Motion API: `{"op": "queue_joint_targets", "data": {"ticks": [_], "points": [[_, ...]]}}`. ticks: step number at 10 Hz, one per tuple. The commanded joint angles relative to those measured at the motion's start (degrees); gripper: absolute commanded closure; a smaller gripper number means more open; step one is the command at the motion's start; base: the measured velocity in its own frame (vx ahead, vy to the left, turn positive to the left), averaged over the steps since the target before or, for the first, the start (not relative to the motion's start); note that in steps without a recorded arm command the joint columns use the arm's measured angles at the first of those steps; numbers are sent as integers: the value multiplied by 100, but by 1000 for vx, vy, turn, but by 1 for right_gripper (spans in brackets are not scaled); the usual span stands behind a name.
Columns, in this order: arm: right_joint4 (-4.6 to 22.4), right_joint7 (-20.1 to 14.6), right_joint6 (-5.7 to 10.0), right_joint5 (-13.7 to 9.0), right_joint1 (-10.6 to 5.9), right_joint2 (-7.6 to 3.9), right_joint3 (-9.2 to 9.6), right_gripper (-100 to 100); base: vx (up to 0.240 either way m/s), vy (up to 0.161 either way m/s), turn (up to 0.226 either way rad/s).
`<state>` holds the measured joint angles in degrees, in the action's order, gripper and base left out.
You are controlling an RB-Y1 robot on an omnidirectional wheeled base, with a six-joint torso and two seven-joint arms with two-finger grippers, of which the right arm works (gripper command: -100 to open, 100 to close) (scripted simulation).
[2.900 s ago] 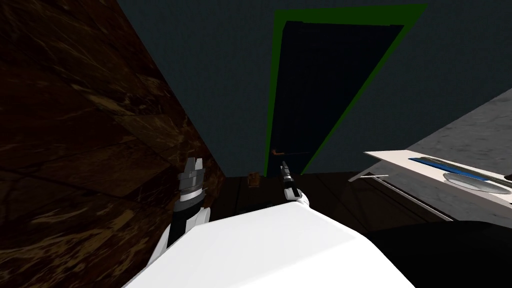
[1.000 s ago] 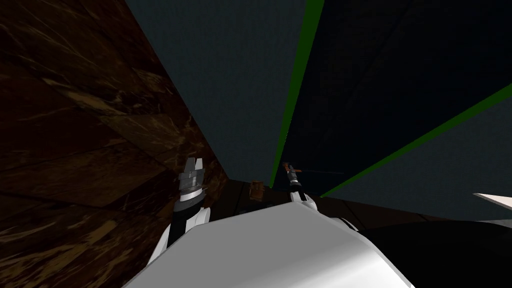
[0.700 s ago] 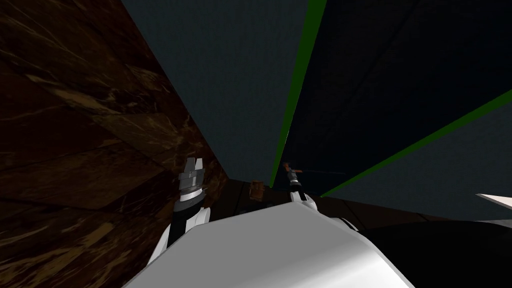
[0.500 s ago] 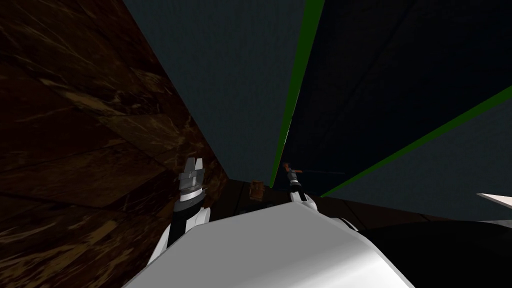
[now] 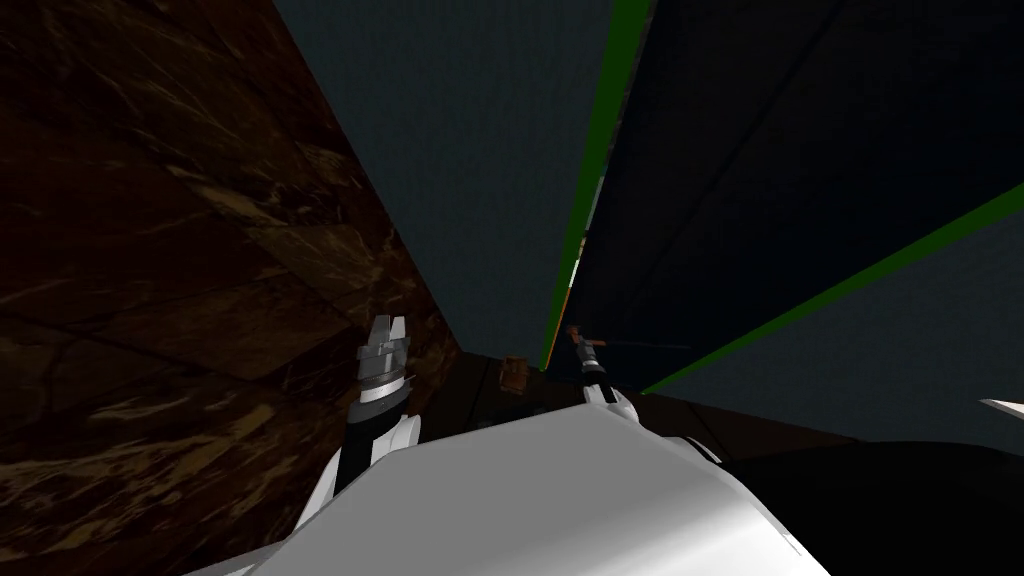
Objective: Pull the door open
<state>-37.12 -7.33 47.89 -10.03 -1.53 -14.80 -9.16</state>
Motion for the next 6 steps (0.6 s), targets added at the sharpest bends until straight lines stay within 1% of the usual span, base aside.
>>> {"op": "queue_joint_targets", "data": {"ticks": [1, 4, 5, 6], "points": [[31, -134, 71, 52, 56, -58, 103, 100, -200, -71, 160], [44, -376, 195, 139, 152, -210, 268, 100, -223, -51, 151], [50, -489, 252, 179, 197, -281, 344, 100, -242, -50, 183], [53, -554, 286, 203, 223, -322, 389, 100, -225, -36, 134]]}}
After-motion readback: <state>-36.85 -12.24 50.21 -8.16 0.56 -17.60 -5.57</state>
